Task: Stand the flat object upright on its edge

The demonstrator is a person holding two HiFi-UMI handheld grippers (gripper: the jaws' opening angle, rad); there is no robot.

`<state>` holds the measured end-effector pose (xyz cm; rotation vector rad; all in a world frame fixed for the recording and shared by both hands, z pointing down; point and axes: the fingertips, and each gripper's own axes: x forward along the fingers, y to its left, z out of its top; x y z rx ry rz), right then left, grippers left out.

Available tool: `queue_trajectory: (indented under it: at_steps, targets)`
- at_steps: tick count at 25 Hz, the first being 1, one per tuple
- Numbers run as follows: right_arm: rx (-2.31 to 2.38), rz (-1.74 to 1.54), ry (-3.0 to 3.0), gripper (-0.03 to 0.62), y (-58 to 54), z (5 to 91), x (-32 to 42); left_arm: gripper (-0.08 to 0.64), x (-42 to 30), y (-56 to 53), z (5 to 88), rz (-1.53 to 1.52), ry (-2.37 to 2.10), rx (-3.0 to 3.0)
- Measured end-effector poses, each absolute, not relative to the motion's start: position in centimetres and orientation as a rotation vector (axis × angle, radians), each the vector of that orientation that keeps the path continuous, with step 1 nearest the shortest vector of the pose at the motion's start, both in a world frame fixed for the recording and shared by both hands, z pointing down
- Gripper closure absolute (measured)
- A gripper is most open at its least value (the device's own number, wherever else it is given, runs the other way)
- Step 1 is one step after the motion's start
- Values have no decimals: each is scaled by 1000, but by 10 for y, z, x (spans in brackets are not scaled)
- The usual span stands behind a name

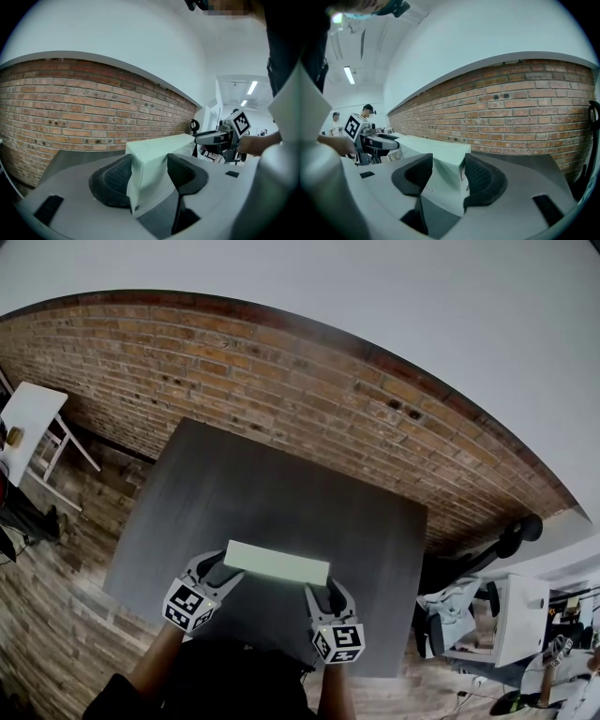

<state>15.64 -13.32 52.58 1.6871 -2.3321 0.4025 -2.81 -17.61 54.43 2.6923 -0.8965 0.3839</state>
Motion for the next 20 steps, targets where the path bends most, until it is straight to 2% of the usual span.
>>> queue_trajectory:
  at_steps: [10,17,20]
  targets:
    - [1699,390,-2343,362,-133,520,159,316,-34,-176,545,390,-918,2693]
    - [1754,387,-2347,364,-127,514,163,318,-54,-176,529,254,-1019,2651]
    - [1811,383,-2347,386,-124,508,166,330,-57,-172,520,236,-1033,2662]
